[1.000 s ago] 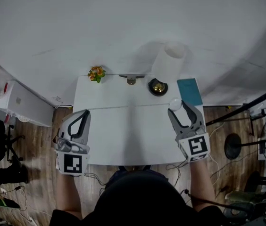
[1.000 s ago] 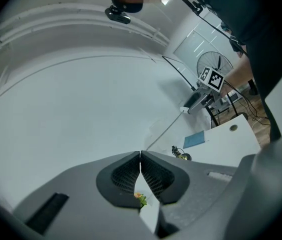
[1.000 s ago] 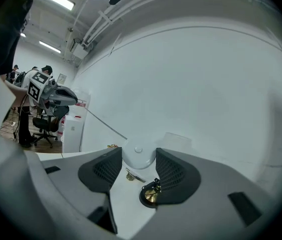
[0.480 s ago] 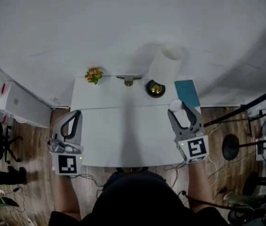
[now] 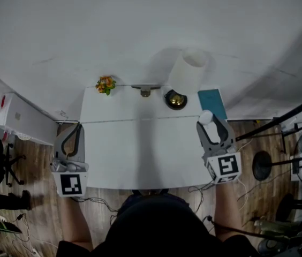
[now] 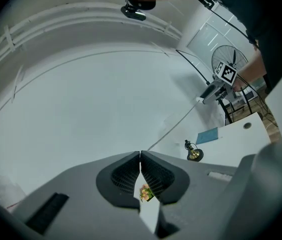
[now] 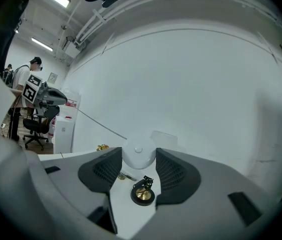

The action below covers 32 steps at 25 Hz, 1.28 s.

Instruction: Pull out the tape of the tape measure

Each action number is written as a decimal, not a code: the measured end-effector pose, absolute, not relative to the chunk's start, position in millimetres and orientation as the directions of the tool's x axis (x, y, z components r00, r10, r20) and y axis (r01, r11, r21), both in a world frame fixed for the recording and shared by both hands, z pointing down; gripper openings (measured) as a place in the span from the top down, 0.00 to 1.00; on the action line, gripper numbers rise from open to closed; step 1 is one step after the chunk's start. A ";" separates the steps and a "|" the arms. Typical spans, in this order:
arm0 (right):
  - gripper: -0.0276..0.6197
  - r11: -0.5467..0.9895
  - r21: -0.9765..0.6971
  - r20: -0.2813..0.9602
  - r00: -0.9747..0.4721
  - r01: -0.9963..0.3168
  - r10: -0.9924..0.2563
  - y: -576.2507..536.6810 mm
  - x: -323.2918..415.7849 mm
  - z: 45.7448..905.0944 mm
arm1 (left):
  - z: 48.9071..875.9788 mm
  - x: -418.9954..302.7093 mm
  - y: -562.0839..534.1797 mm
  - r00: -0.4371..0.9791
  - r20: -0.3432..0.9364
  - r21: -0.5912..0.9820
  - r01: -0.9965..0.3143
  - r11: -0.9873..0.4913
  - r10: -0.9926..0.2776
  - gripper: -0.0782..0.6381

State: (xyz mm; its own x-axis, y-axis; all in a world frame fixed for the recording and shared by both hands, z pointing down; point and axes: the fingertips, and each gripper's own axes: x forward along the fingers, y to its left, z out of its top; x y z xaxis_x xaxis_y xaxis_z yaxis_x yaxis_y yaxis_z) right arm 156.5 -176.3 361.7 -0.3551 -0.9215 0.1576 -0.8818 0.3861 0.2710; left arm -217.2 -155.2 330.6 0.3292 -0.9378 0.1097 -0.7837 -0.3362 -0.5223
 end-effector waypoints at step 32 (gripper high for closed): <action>0.62 0.351 0.263 0.233 -0.293 -0.899 -0.927 -178.5 180.0 392.2 | 375.0 -221.7 -165.7 0.346 0.198 -0.413 -0.819 -0.398 -0.917 0.88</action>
